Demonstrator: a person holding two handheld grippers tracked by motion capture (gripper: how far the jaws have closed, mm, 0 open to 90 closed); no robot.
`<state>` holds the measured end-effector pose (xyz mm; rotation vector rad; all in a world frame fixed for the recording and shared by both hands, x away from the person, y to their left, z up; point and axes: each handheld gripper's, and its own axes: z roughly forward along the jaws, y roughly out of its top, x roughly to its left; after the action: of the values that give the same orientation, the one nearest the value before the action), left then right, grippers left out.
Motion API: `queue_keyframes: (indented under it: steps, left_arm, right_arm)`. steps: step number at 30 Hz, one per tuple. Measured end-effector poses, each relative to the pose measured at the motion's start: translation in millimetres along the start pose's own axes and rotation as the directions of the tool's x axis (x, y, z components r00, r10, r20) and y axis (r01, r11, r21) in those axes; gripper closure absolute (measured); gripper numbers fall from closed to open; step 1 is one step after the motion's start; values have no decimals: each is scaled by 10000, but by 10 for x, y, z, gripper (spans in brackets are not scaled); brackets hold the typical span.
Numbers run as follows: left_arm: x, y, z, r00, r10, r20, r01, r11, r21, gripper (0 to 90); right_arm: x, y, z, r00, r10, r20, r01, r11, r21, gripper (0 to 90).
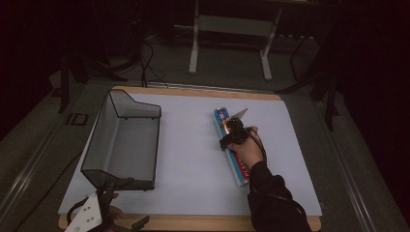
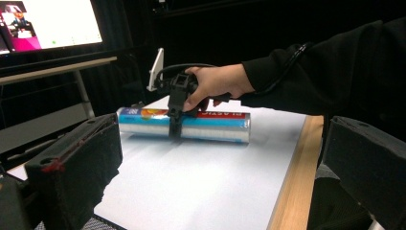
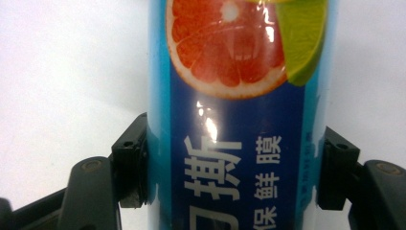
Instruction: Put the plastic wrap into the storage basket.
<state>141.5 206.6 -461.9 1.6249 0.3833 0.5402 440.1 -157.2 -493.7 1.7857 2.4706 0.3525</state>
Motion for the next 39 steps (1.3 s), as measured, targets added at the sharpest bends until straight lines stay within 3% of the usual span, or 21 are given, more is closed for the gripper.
queue_keyframes:
  steps: [5, 16, 22, 32, 39]
  left_arm:
    - [1, 0, -1, 10000, 3, -16, -3, 10000, 1, 6]
    - [0, 0, -1, 10000, 22, -19, -22, 10000, -10, 6]
    - [-2, 0, 2, 10000, 29, -22, -29, 10000, -6, 6]
    - [-2, -3, 3, 10000, 13, -37, -13, 10000, 20, 6]
    - [1, -5, 4, 10000, 0, -74, 0, 10000, 31, 6]
  right_arm:
    - [31, 25, -127, 9997, 62, -248, -75, 9985, -548, 316]
    - [165, 92, -448, 9983, -337, -467, 261, 9878, -1538, 316]
    - [273, 131, -621, 9951, -448, -886, 250, 9767, -2133, 317]
    - [467, 203, -813, 9865, -728, -1467, 326, 9651, -2599, 316]
    - [700, 274, -1010, 9789, -1067, -1745, 454, 9453, -3231, 316]
